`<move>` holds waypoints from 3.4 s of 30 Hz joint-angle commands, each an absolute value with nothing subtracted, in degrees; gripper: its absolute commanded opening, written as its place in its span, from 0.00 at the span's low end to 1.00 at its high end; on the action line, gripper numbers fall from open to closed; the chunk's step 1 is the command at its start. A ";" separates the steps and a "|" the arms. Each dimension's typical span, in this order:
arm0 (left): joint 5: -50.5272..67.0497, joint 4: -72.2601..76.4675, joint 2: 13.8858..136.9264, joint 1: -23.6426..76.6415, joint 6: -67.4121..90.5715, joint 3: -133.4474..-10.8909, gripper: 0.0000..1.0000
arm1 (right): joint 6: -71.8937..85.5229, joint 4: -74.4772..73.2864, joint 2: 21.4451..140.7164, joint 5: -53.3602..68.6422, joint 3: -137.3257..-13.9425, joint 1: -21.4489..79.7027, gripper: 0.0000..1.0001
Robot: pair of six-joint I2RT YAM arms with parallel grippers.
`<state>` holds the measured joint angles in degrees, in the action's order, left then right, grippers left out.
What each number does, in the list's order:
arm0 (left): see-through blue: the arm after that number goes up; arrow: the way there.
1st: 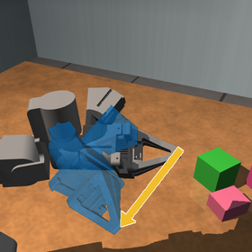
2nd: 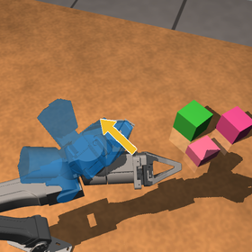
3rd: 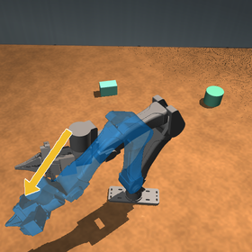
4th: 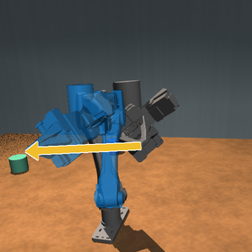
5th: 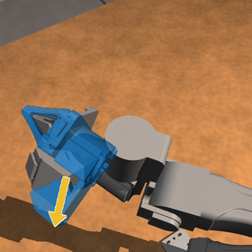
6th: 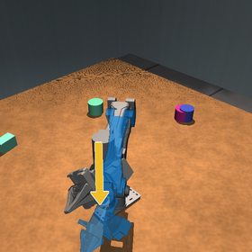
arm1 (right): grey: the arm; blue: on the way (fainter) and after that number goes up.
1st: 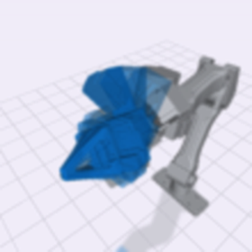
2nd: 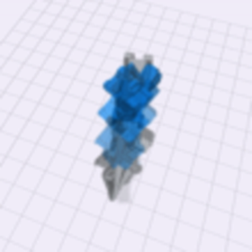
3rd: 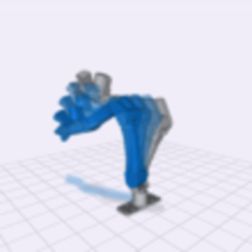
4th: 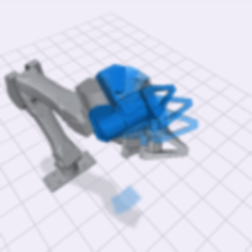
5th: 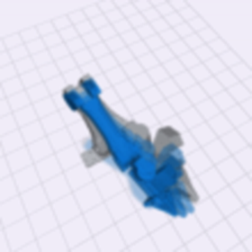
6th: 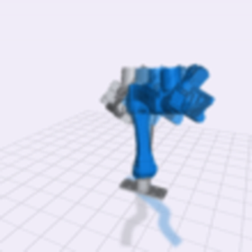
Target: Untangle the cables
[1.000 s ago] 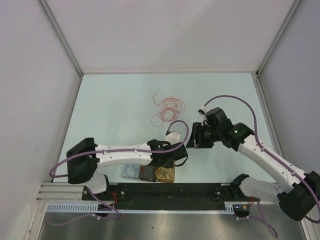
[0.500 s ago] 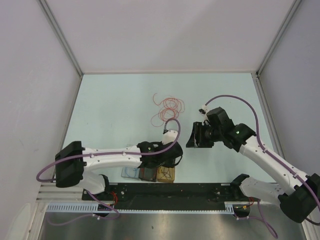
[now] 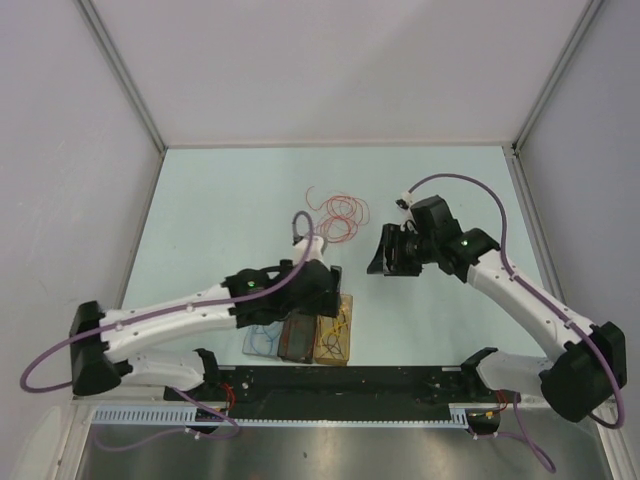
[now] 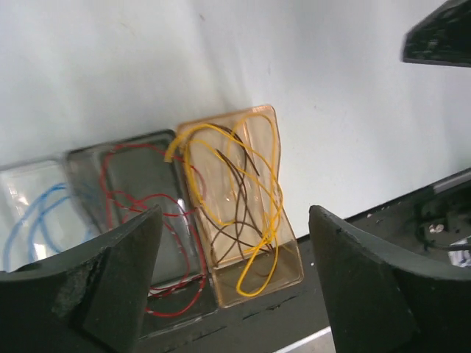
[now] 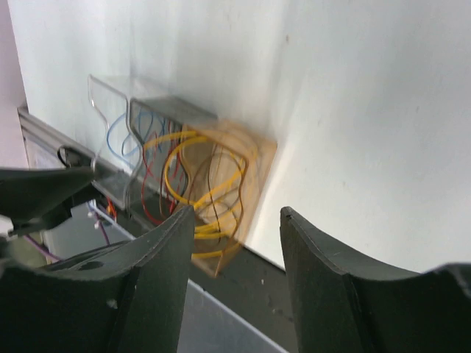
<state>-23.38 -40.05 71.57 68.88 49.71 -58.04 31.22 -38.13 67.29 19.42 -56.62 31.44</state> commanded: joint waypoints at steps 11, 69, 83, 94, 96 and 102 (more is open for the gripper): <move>-30.06 -47.20 43.16 57.75 37.88 -51.78 0.89 | 32.77 -23.56 94.38 9.49 -72.77 27.44 0.58; -33.84 -46.93 35.07 57.66 37.62 -47.55 0.90 | 32.26 -14.41 90.37 18.54 -89.03 26.80 0.00; -32.78 -45.97 33.84 57.57 37.35 -47.20 0.89 | 26.11 -26.09 89.46 18.63 -120.03 32.78 0.00; -31.55 -44.39 31.20 57.57 37.00 -46.50 0.89 | 24.00 -28.22 92.38 20.83 -137.37 38.92 0.00; -30.77 -43.86 30.85 57.57 36.48 -46.49 0.89 | 22.86 -27.34 91.67 21.44 -137.46 40.16 0.00; -25.50 -38.43 27.25 57.57 32.36 -45.70 0.88 | 19.17 -28.56 90.88 20.74 -138.51 46.05 0.00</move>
